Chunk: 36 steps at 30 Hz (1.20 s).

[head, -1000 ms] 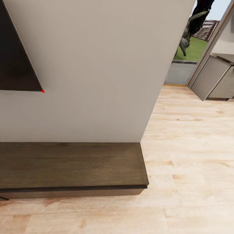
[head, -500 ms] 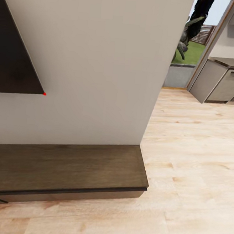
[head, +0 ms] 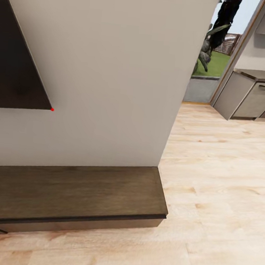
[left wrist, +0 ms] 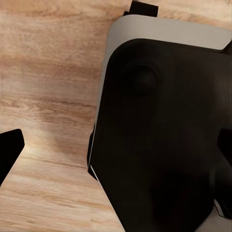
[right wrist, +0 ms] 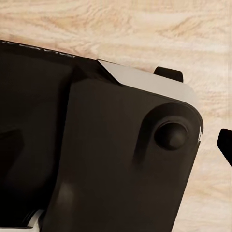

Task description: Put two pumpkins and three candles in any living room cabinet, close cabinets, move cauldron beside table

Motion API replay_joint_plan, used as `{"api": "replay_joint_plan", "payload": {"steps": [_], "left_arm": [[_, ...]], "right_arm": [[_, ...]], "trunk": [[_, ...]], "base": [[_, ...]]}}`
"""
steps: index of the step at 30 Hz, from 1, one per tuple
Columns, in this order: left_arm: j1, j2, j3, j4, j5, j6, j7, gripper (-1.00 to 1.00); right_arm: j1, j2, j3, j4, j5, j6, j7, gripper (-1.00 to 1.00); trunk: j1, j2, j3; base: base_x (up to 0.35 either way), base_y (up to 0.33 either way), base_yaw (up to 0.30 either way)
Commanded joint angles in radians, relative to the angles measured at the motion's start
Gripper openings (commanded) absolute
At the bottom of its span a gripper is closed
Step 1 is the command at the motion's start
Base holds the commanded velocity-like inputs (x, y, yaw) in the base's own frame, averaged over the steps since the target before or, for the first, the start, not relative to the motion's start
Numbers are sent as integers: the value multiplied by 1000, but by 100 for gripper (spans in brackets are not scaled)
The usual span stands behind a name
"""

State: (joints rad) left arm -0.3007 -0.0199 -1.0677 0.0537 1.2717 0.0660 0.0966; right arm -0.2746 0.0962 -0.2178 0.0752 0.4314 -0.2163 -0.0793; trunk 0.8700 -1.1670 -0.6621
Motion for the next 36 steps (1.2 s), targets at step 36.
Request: {"api": "replay_joint_plan", "payload": {"steps": [36], "left_arm": [[0, 0, 0, 0, 0, 0, 0, 100]], "right_arm": [[0, 3, 0, 0, 0, 0, 0, 100]], "trunk": [[0, 0, 58]], "base": [[0, 0, 0]]}}
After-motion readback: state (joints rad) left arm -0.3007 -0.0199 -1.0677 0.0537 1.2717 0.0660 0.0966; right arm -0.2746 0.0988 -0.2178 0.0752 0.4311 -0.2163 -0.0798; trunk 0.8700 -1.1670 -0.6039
